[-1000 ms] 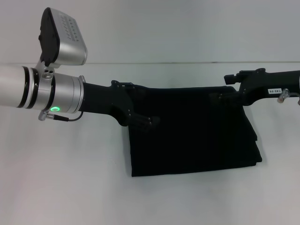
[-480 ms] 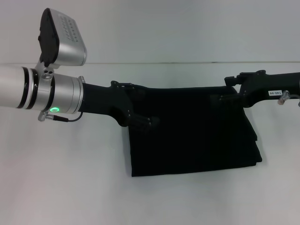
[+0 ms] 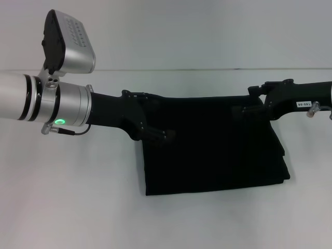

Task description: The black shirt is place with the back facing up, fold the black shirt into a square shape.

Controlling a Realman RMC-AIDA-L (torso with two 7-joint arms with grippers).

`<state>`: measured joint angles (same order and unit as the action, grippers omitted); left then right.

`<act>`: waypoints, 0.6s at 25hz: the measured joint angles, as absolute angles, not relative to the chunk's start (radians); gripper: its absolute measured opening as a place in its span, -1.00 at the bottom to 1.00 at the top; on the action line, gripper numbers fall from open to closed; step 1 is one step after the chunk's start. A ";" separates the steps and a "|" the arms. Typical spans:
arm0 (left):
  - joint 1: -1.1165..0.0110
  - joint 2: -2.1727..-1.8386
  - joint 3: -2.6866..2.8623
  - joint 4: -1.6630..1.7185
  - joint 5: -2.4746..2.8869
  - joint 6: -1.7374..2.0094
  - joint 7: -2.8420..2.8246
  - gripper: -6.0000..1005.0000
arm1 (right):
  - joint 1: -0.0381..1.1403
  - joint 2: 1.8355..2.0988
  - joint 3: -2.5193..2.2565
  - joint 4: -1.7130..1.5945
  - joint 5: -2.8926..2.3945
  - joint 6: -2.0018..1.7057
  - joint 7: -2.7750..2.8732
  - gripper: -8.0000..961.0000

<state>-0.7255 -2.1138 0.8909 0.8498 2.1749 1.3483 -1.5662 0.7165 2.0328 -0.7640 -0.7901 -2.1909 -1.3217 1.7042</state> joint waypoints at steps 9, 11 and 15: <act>-0.726 -2.114 0.891 0.850 2.175 1.348 -1.566 0.83 | 0.716 2.032 -0.764 -0.790 -2.191 -1.322 1.704 0.81; -0.726 -2.114 0.891 0.850 2.174 1.348 -1.566 0.83 | 0.716 2.033 -0.764 -0.790 -2.191 -1.322 1.704 0.81; -0.725 -2.114 0.891 0.850 2.174 1.348 -1.566 0.83 | 0.714 2.033 -0.764 -0.790 -2.190 -1.321 1.704 0.81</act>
